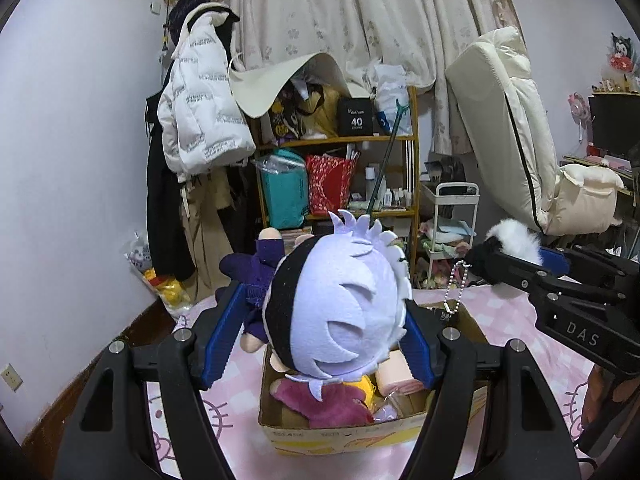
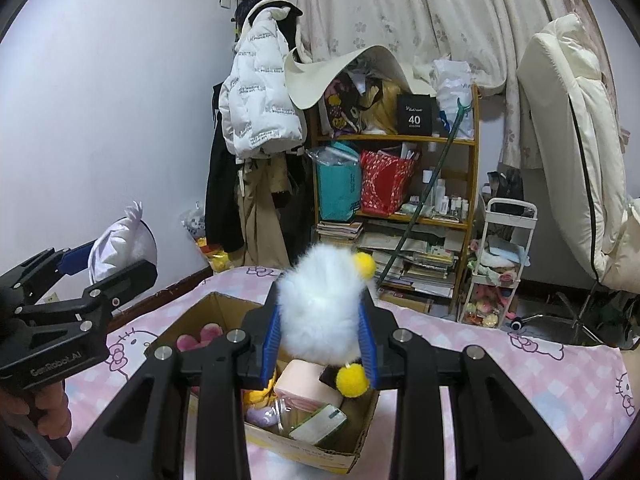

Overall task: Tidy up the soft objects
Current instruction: 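Lift the fluffy plush and white-haired doll and carry both over the box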

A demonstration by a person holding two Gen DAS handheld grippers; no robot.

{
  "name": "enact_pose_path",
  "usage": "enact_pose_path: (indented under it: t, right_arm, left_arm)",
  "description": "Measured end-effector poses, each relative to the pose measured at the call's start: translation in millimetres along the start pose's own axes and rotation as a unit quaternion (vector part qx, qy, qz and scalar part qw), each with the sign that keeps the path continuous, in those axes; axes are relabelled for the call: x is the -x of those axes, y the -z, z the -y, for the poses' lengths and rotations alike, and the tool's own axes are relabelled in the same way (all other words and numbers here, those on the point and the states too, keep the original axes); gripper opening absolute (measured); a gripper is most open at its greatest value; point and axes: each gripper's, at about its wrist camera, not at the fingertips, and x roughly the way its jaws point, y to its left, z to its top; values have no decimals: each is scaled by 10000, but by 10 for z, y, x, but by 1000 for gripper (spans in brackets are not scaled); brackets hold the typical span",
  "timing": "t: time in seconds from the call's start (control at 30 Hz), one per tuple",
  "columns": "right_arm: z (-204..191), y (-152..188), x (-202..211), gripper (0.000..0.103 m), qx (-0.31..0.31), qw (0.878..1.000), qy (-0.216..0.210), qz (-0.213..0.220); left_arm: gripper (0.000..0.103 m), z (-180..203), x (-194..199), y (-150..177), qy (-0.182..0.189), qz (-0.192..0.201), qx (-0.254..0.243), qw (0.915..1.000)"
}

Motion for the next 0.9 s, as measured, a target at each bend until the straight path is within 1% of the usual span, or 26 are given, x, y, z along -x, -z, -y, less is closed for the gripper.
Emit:
enact_pose_path:
  t: [0.17,0.27,0.4,0.67,0.9]
  right_arm:
    - [57,85,-93,35,-97,9999,-32,-80]
    - [92,131,-137,35,-156,9998,-35,-105]
    - [108,199,-222,36,-149,9997,-39,-210]
    - [117,301,-339,36,-154,9991,-194,-330]
    - [126,363,-415,36,-250,9982,-305,-460]
  left_arm:
    - [71,3,-139,81,-28,-180,-15,9998]
    - [71,4,-209,145,59,-313,1,9995]
    - [71,9,-297,216,69,-456,18,9989]
    - [71,3,-404,298,29,-628,10,9980]
    - [72,2,-458,350,139,-764,81,9969]
